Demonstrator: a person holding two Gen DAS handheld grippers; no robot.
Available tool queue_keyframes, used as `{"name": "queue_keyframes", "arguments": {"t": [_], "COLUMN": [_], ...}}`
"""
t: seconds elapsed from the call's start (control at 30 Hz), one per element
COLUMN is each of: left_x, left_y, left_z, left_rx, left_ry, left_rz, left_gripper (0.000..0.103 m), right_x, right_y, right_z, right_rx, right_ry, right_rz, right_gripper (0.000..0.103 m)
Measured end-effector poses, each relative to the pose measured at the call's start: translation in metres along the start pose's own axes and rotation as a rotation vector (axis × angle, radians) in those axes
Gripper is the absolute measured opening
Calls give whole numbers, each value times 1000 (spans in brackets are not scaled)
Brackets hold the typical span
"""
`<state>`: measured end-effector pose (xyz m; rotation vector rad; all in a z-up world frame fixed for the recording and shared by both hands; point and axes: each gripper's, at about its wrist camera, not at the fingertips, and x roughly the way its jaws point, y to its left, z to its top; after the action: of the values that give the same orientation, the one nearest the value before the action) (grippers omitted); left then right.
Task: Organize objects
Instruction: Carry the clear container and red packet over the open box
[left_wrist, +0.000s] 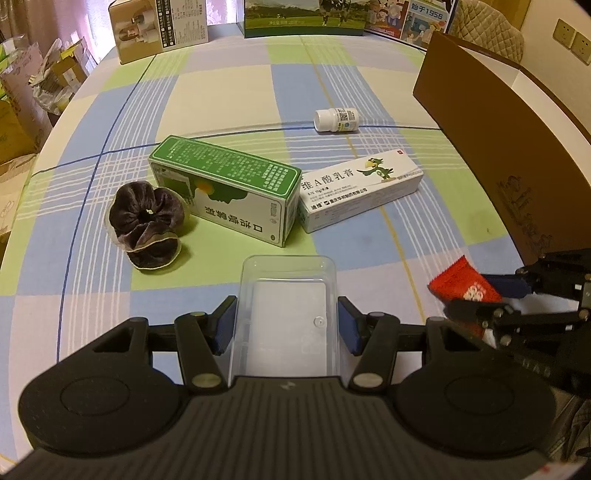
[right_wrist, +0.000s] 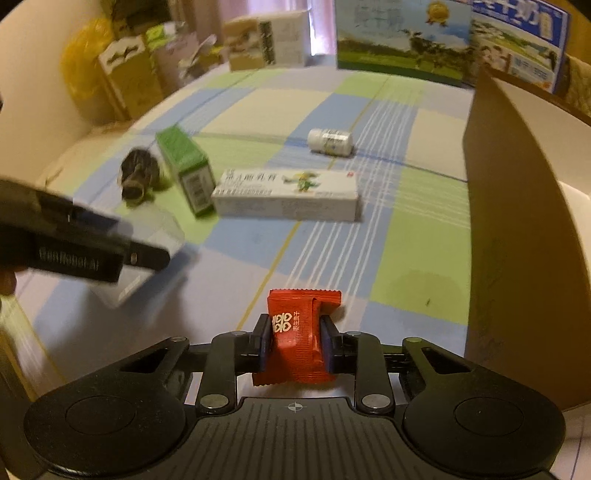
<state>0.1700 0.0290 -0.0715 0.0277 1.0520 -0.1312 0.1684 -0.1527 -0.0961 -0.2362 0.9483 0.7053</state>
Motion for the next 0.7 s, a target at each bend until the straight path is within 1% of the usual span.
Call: {"name": "queue_keyframes", "arguments": {"t": [0.27, 0.47, 0.7], "left_x": [-5, -20, -42], "left_y": [-4, -12, -43], "left_z": [1, 7, 25], "left_rx": [3, -4, 41], "left_ry": [-14, -49, -106], "left_rz": [-2, -28, -86], "left_gripper": [52, 52, 52], "right_x": [-23, -55, -110], "right_y": [-2, -6, -44], "right_z": [6, 6, 3], "right_rx": [53, 99, 238], "right_ry": [-98, -190, -315], "right_rz": [26, 39, 11], "right_gripper": [23, 23, 23]}}
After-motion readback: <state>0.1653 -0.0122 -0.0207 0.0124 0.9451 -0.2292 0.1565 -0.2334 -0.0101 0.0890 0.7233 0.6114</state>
